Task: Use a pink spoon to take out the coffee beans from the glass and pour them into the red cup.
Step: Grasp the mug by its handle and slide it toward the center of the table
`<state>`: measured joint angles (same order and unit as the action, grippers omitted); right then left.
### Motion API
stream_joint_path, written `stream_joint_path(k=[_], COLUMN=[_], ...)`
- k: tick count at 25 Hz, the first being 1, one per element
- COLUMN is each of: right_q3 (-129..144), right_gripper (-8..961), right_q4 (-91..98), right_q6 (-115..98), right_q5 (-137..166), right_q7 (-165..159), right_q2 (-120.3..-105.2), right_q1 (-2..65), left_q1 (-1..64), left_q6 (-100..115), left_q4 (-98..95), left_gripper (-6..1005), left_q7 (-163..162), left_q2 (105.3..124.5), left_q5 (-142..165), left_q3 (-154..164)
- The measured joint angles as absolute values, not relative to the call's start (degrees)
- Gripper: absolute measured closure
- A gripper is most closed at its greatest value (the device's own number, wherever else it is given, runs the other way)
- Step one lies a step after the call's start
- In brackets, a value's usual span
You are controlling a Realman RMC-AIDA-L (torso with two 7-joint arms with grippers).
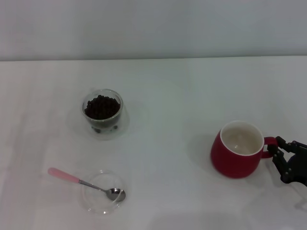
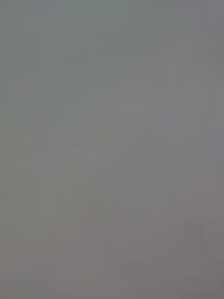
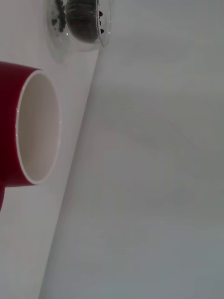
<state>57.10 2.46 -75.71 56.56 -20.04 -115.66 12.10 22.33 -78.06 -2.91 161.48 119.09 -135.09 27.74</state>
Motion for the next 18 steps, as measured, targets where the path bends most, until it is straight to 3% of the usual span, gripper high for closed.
stream_joint_path(k=[2, 18], right_q3=[57.53, 61.18], right_gripper=[770, 770], right_q4=[2.39, -1.4], right_q6=[-76.06, -82.66], right_q5=[56.65, 57.09], right_q7=[-20.04, -20.1], right_q2=[-115.66, -116.2], right_q1=[12.23, 14.43], left_q1=[22.32, 22.5], left_q6=[-78.05, -78.04], left_q4=[-2.9, -2.86], left_gripper=[333, 333], left_q7=[161.48, 161.36], left_q2=[119.09, 119.11], left_q5=[-135.09, -135.01], left_q3=[27.7, 27.94])
